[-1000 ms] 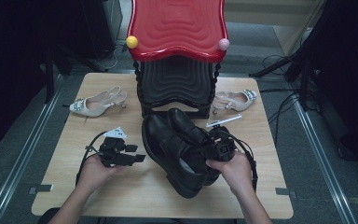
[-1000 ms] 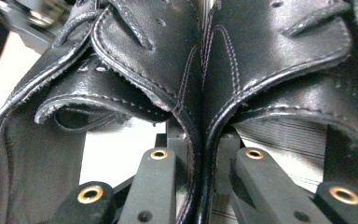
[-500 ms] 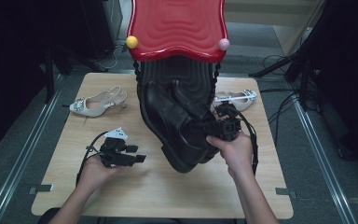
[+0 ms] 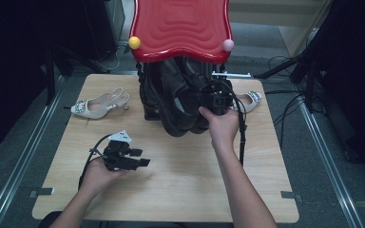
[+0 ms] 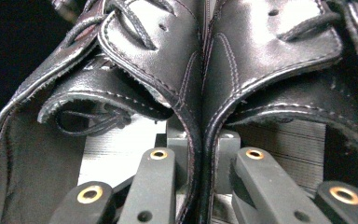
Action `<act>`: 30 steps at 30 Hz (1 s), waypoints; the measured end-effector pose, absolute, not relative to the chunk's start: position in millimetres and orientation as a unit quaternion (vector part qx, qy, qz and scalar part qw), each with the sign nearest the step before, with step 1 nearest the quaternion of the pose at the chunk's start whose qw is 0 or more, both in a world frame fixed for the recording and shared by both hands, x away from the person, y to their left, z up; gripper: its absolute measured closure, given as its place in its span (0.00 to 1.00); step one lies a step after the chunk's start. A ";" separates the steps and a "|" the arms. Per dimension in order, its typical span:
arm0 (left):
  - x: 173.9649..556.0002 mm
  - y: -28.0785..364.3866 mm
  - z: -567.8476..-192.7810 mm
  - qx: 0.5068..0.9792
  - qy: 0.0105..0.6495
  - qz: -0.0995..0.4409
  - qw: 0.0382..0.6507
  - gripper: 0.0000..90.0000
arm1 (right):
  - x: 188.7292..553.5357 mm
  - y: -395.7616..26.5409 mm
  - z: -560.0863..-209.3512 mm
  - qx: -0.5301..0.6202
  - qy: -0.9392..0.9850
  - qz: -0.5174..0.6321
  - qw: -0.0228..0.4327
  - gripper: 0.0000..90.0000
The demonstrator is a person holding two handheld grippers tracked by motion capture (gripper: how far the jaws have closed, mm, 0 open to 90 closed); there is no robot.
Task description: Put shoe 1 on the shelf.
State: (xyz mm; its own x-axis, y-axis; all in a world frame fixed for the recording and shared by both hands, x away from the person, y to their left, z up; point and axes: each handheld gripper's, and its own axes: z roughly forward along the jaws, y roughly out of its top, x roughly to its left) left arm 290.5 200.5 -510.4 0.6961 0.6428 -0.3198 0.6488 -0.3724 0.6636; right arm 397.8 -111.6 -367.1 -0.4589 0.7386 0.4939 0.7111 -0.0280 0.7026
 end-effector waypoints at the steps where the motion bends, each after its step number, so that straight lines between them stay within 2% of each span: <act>1: 290.4 200.5 -510.3 0.827 0.391 -0.003 0.404 0.45 | 399.9 -110.5 -367.4 0.523 0.694 0.495 0.015 0.92; 4: 289.9 200.6 -509.7 0.830 0.386 -0.003 0.402 0.45 | 406.8 -107.4 -370.5 0.537 0.678 0.502 0.018 0.92; 10: 290.0 200.1 -510.0 0.830 0.385 -0.004 0.403 0.45 | 414.2 -97.4 -370.9 0.559 0.654 0.505 0.069 0.92; 14: 289.9 199.7 -509.9 0.829 0.386 -0.003 0.404 0.45 | 418.7 -91.1 -373.9 0.575 0.643 0.499 0.080 0.92; 30: 289.4 198.8 -509.6 0.829 0.385 -0.002 0.405 0.45 | 425.8 -68.9 -378.8 0.601 0.628 0.489 0.080 0.89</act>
State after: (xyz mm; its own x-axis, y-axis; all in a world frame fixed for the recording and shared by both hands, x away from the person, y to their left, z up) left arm 289.4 198.8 -509.6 0.7029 0.6377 -0.3149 0.6407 -0.3755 0.6697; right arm 425.8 -68.9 -378.8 -0.2654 0.8326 0.4861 0.6757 -0.1990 0.7098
